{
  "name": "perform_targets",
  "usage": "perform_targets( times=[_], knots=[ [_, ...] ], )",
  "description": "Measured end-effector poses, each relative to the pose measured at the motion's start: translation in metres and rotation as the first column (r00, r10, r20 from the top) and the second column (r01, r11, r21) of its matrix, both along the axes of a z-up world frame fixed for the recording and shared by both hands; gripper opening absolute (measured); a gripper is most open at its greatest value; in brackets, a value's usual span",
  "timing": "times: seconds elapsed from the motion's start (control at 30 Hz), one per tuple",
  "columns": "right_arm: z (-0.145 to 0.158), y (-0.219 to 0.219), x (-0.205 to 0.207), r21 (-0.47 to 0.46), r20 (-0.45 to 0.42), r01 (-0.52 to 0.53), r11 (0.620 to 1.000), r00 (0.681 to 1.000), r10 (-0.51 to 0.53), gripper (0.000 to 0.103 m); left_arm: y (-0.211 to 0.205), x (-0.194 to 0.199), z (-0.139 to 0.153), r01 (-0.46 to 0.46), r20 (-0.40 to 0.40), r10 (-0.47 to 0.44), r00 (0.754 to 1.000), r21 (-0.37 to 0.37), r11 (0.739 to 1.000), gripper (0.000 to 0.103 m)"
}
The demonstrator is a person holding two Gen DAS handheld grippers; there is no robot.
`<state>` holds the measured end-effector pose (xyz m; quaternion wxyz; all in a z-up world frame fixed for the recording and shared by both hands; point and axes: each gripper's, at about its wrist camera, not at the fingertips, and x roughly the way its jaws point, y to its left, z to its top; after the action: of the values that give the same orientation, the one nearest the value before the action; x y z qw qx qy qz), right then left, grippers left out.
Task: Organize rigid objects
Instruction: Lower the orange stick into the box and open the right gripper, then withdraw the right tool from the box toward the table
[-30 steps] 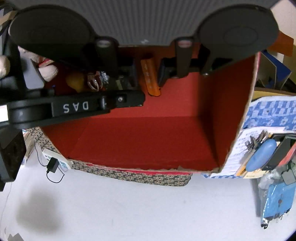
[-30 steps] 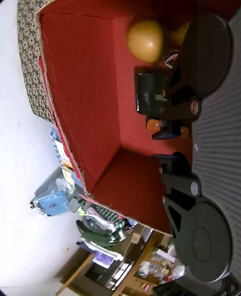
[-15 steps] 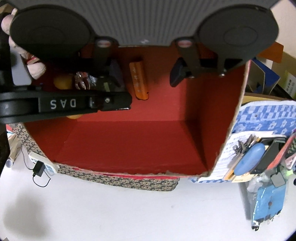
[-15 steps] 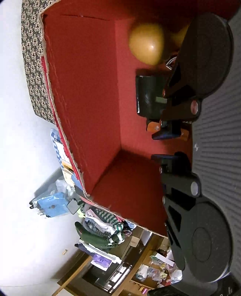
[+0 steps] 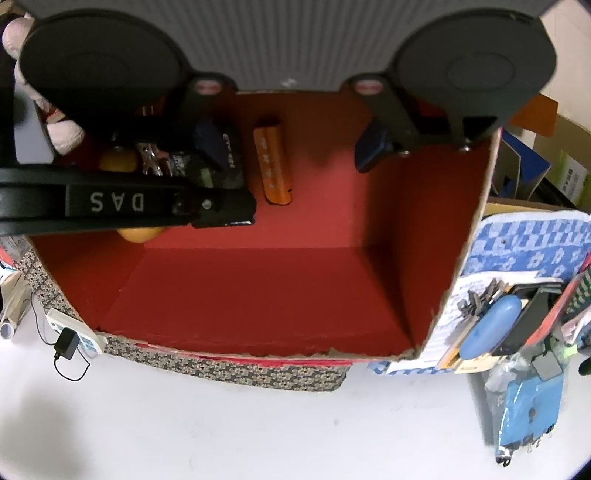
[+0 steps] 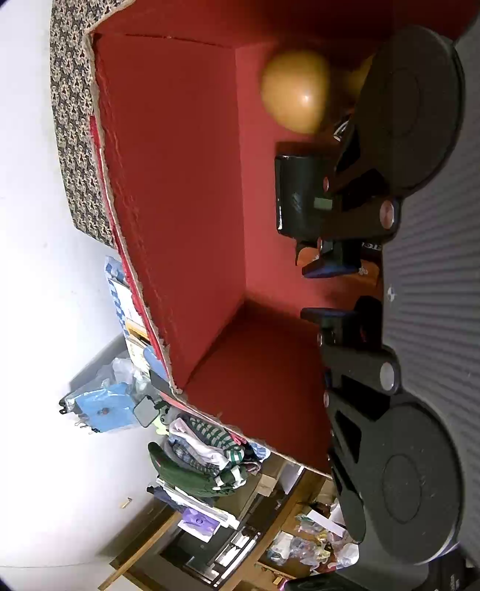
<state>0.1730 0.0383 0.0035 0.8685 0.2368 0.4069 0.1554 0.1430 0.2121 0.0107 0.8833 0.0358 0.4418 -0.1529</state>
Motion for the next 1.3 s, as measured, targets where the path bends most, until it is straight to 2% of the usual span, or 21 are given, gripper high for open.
perform_targets(
  times=[0.2,0.33,0.57,0.7,0.9,1.0,1.3],
  knots=[
    [0.0,-0.004,-0.001,-0.005,-0.009,0.012,1.0,1.0,-0.012,0.002,-0.003,-0.001,0.002,0.004,-0.003,-0.004,1.0,0.014,1.0,0.075],
    [0.002,-0.005,-0.004,-0.028,-0.007,0.032,0.999,0.999,-0.033,0.002,-0.006,-0.005,0.006,0.017,-0.001,-0.017,1.0,0.017,1.0,0.082],
    [0.004,-0.009,-0.017,-0.047,0.0,0.078,0.996,0.997,-0.078,0.002,-0.016,-0.018,0.015,0.032,0.035,-0.035,0.999,0.074,0.997,0.086],
    [0.01,-0.006,-0.026,-0.096,0.034,0.093,0.991,0.995,-0.09,0.002,-0.019,-0.022,0.022,0.009,0.052,-0.014,0.999,0.106,0.994,0.093],
    [0.023,-0.014,-0.043,-0.115,0.086,0.137,0.984,0.988,-0.127,0.003,-0.014,-0.03,0.036,-0.024,0.073,0.016,0.997,0.109,0.994,0.095],
    [0.03,-0.015,-0.054,-0.134,0.118,0.163,0.977,0.982,-0.148,0.007,-0.012,-0.035,0.044,-0.041,0.083,0.032,0.996,0.106,0.993,0.096],
    [0.05,-0.014,-0.082,-0.181,0.211,0.2,0.963,0.964,-0.16,0.008,-0.018,-0.053,0.065,-0.043,0.119,0.029,0.992,0.116,0.992,0.099]
  ],
)
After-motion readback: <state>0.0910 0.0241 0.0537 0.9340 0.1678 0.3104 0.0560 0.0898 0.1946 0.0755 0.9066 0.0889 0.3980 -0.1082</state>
